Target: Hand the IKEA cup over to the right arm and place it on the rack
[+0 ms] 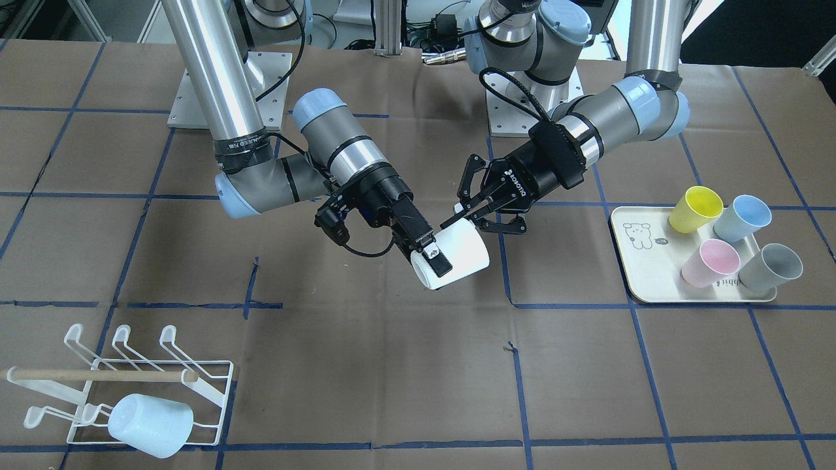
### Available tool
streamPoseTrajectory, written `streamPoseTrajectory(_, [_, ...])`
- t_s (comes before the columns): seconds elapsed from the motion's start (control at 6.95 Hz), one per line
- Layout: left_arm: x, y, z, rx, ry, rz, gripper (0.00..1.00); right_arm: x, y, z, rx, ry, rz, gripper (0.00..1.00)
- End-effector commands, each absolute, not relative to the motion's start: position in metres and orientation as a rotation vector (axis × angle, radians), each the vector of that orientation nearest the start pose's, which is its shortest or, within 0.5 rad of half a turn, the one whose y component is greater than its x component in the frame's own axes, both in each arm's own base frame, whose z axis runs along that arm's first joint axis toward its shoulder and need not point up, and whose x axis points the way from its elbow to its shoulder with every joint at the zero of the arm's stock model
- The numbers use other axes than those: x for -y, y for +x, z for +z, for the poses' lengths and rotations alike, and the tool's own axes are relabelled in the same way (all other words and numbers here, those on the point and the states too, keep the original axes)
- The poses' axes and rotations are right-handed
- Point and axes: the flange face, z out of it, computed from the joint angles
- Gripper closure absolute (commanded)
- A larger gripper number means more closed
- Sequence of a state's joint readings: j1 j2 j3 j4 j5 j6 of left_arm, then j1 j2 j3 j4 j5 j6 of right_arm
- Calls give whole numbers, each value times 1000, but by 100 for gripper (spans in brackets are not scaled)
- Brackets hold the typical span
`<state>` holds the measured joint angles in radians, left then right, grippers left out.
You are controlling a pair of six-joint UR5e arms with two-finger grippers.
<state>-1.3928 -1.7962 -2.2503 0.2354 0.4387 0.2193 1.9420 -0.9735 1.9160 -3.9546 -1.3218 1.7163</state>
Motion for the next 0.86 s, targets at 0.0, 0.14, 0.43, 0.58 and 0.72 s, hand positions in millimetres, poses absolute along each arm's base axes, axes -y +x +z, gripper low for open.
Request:
streamPoseTrajectory(0.0, [465,-143,321,1908,-627,1152,98,482,357,284,-1463,919,-576,44])
streamPoseTrajectory(0.14, [465,-143,321,1908,-627,1152,90,482,357,284,-1465,919,-576,51])
streamPoseTrajectory(0.43, [463,-144,324,1908,-587,1138,51,482,357,284,-1464,918,-577,55])
streamPoseTrajectory(0.58, [463,-144,323,1908,-561,1126,1,482,357,285,-1463,916,-576,57])
streamPoseTrajectory(0.72, [462,-144,328,1908,-516,1106,0,482,357,285,-1463,916,-576,57])
